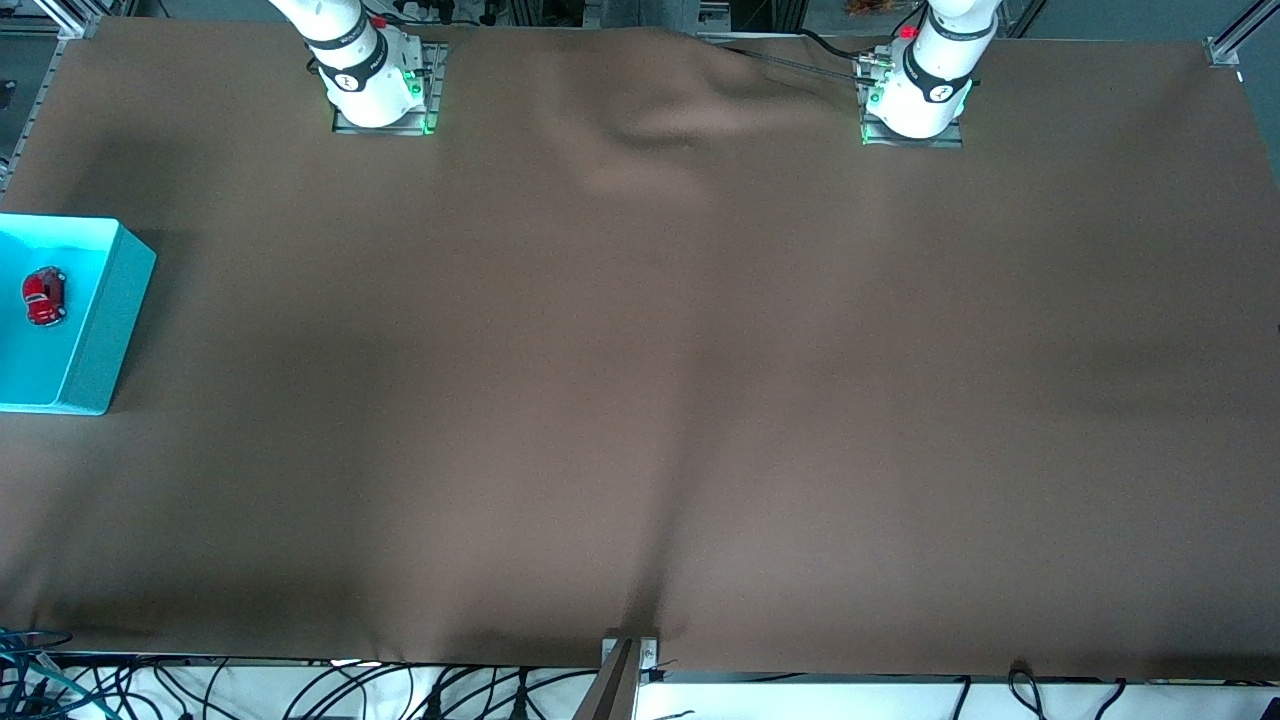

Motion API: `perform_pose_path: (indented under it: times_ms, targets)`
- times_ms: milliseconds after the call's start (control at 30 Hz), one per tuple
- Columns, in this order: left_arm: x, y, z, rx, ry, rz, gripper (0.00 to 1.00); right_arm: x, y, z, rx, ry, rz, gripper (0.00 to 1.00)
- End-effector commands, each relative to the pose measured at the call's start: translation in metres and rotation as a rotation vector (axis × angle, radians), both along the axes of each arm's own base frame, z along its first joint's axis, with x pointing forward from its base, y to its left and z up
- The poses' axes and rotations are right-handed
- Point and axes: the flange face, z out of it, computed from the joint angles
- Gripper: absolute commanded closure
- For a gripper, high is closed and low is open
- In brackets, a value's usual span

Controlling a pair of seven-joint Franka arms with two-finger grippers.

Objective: Wind red beetle toy and store in blue box

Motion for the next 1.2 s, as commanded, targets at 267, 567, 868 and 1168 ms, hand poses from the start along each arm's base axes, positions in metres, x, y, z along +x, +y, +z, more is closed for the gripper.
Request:
perform_pose_path:
  times_ms: [267,567,868,1168]
  targets:
    - [-0.003,0.001,0.001,-0.019,-0.004,-0.015,0.00,-0.003,0.063,0.009,-0.035,0.047,-0.097,0.00]
    - [-0.003,0.001,0.001,-0.019,-0.004,-0.016,0.00,0.010,0.122,0.009,-0.080,0.064,-0.130,0.00]
    - [-0.003,0.001,0.001,-0.019,-0.004,-0.016,0.00,0.020,0.182,0.008,-0.128,0.059,-0.160,0.00]
    - [-0.003,0.001,0.001,-0.019,-0.004,-0.016,0.00,0.033,0.219,0.001,-0.137,0.031,-0.156,0.00]
